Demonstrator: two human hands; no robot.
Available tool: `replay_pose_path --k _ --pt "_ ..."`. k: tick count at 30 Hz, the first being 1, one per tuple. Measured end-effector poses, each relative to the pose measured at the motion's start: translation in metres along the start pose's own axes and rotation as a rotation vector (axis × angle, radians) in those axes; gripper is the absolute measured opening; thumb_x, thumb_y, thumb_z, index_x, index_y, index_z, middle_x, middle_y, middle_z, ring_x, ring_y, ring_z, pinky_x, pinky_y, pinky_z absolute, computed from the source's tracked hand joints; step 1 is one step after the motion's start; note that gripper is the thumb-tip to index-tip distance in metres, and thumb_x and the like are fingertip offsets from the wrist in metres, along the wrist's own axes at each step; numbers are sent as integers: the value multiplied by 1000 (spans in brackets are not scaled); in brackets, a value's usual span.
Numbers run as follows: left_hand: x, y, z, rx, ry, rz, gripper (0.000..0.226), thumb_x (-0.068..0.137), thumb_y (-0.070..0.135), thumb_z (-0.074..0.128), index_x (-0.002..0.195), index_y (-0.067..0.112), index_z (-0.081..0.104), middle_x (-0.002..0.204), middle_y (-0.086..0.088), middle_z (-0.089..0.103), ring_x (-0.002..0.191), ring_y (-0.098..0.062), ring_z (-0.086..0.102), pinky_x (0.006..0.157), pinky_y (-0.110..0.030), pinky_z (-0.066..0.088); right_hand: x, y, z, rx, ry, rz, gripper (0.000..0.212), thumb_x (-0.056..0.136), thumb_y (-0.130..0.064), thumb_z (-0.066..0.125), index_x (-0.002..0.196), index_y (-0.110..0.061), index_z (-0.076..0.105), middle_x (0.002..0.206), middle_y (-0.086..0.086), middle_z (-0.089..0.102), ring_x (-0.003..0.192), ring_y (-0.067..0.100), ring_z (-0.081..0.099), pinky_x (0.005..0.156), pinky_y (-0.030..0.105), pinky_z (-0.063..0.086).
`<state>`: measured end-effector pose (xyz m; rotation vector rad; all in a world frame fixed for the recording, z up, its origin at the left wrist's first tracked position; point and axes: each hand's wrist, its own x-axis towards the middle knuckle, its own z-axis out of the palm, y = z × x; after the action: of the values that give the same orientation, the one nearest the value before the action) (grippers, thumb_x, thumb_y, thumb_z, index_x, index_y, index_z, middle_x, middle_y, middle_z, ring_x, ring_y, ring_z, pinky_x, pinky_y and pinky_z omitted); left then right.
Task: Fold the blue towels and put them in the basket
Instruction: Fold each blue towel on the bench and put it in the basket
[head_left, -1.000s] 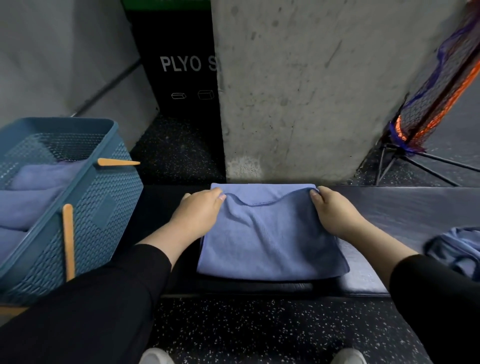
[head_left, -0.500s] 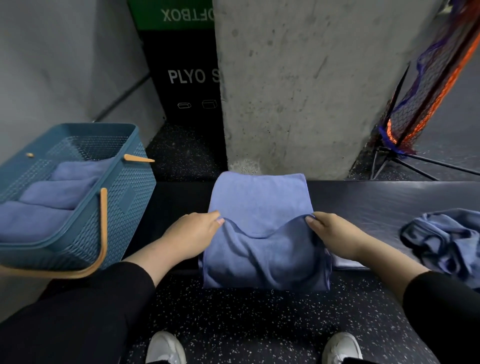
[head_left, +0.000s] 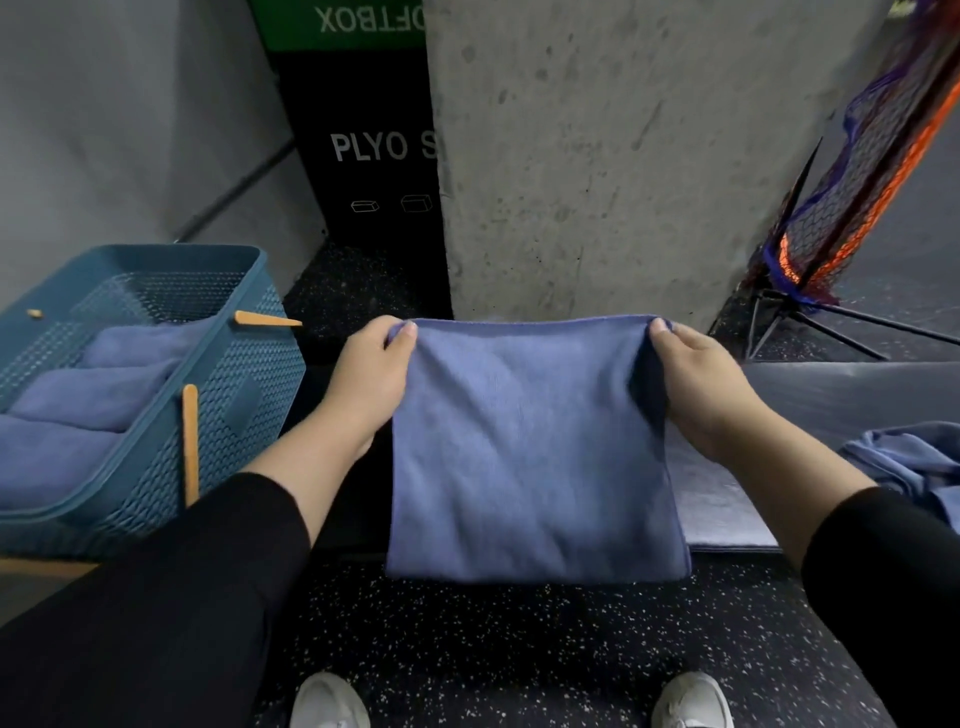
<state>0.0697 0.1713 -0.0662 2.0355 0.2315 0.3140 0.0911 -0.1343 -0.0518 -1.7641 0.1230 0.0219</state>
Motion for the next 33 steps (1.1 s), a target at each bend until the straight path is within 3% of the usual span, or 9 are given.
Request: replay_pose_path --k 4,7,12,15,18,21,25,28,33 --pt "7 -27 25 233 -140 6 31 105 32 44 91 9 59 83 -11 64 73 -26 56 65 -39 44 13 27 17 -479 -77 -35 37 106 -32 41 89 -4 60 81 3 59 79 18 50 69 33 36" --pt "5 -48 35 426 -254 24 32 105 32 44 87 8 55 79 -13 63 75 -31 59 63 -40 42 16 41 19 -650 -138 7 41 106 -31 38 92 0 59 89 16 63 81 27 52 68 32 32" --pt "-1 -46 31 571 -313 73 36 106 35 39 76 16 43 70 -6 57 73 -33 57 60 -41 33 11 41 13 -717 -150 40 42 106 -33 37 89 0 58 83 12 62 81 30 54 67 35 34" --pt "-10 -45 24 648 -357 99 35 106 36 37 75 21 39 72 -3 57 75 -33 56 62 -38 29 2 40 6 -742 -189 60 40 106 -32 38 74 -9 48 70 3 52 65 19 44 59 32 33" --pt "-23 -43 14 630 -416 83 35 105 36 40 75 19 42 73 -4 58 72 -28 57 60 -41 37 -9 38 -1 -775 -238 57 41 106 -30 38 69 -13 43 66 0 48 59 13 40 54 24 29" --pt "-37 -43 6 620 -455 90 34 105 37 41 79 16 47 72 -5 59 71 -26 57 62 -40 42 -21 38 -4 -779 -272 23 41 106 -30 39 69 -13 42 64 0 48 59 15 41 53 27 29" --pt "-49 -29 -3 401 -351 98 30 104 31 46 78 16 50 64 1 52 58 -13 44 58 -34 34 -28 34 -10 -500 -172 -101 36 104 -31 45 85 -6 61 78 0 66 77 16 55 71 33 42" --pt "-34 -15 -9 250 -121 132 28 104 27 48 82 11 56 66 0 54 60 -9 44 60 -30 36 -18 21 -12 -286 -3 -149 38 103 -32 46 88 1 57 77 -4 54 76 9 45 71 33 36" --pt "8 -22 3 378 9 55 25 101 28 54 83 13 62 72 -1 62 70 -21 55 62 -35 38 22 22 -4 -482 125 -136 39 101 -29 47 75 -1 47 65 4 46 69 21 41 59 37 28"
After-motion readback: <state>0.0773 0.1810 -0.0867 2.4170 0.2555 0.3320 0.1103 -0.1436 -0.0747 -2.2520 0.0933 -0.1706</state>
